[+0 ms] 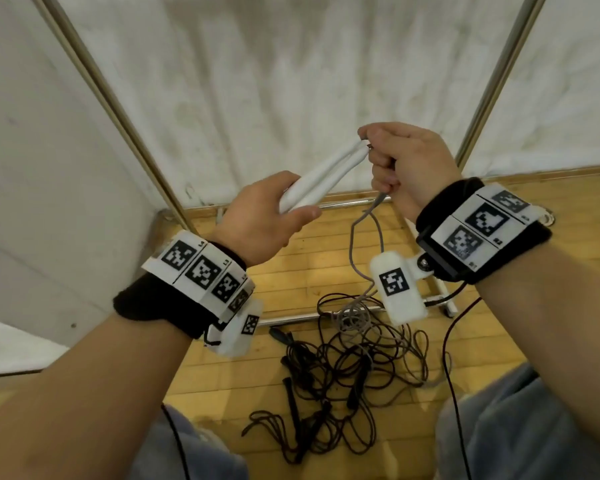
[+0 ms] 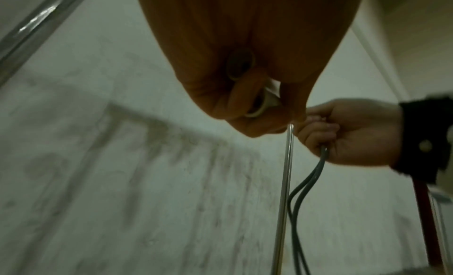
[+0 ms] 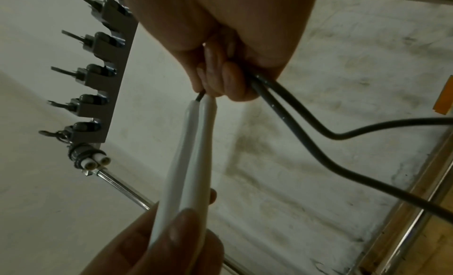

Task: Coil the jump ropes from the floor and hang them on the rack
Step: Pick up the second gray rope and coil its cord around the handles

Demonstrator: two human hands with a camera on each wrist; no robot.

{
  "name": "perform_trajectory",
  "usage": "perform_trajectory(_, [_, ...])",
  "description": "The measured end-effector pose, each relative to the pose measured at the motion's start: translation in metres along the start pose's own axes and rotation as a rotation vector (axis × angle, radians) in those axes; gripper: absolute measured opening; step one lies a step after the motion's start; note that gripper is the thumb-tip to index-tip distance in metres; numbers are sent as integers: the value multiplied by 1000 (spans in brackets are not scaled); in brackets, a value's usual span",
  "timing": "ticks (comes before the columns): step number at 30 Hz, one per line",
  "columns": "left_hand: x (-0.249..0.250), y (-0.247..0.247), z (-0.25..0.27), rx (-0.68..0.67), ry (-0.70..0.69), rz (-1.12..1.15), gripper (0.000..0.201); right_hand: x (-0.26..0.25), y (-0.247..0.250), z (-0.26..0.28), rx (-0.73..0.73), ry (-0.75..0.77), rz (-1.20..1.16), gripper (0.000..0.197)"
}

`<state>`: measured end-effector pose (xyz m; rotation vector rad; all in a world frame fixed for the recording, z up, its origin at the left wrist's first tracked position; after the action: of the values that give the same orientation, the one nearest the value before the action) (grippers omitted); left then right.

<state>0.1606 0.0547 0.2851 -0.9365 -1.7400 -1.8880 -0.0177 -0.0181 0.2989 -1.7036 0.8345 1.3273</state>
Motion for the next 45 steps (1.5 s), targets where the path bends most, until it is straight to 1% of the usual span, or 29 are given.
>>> perform_trajectory(2, [4,5,4,9,-16,86,9,-2,-4,0,-14,25,74,21])
perform_trajectory(4, [8,8,7,29,-38,173,13,-1,-8,2,-34,28,189,30])
perform_trajectory(6, [11,10,9,73,-46,339,14,4,-13,2,-75,4,290,36])
perform_trajectory(9, [15,11,6,145,-22,630,19,10,-21,2,-145,-17,419,32])
perform_trajectory(11, [20,11,5,206,-10,745,19,11,-25,2,-174,-28,475,30])
perform_trajectory(13, [23,13,3,259,-6,771,15,9,-26,4,-181,-31,496,31])
perform_trajectory(16, [26,11,2,263,-17,735,11,4,-21,7,-131,-4,521,33])
perform_trajectory(19, [22,7,2,287,2,723,7,2,-15,15,-78,-9,464,36])
perform_trajectory(22, [17,1,-1,322,43,715,7,8,-15,22,-58,-46,568,45])
perform_trajectory(23, [16,-2,-2,319,60,727,7,11,-18,24,-78,-67,585,44])
perform_trajectory(25, [17,-9,-7,302,78,809,6,17,-26,26,-148,-105,543,36])
perform_trajectory(27, [18,-12,-11,284,85,903,4,23,-32,27,-197,-107,531,30])
perform_trajectory(31, [19,-13,-17,273,77,919,5,29,-35,29,-224,-95,717,37])
perform_trajectory(33, [20,-14,-20,244,53,964,6,33,-39,31,-254,-98,783,37])
perform_trajectory(35, [20,-15,-21,192,55,1048,8,38,-44,32,-304,-130,759,32])
perform_trajectory(37, [18,-16,-21,169,70,1110,11,45,-49,34,-336,-153,743,29])
perform_trajectory(42, [10,-21,-18,181,116,1200,20,54,-60,39,-401,-195,773,32])
perform_trajectory(45, [8,-21,-15,200,131,1231,15,54,-63,41,-427,-182,835,33])
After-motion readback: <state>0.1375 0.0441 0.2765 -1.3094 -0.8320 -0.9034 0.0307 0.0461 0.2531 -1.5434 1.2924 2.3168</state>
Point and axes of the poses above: each hand's wrist, its own z-axis away from the middle knuckle, its own y-axis out of the back of the hand, x = y × z, the point moved 3 cm from there along -z, towards the middle knuckle, and after that the axes turned 15 degrees about -x, right-handed, at the moved point
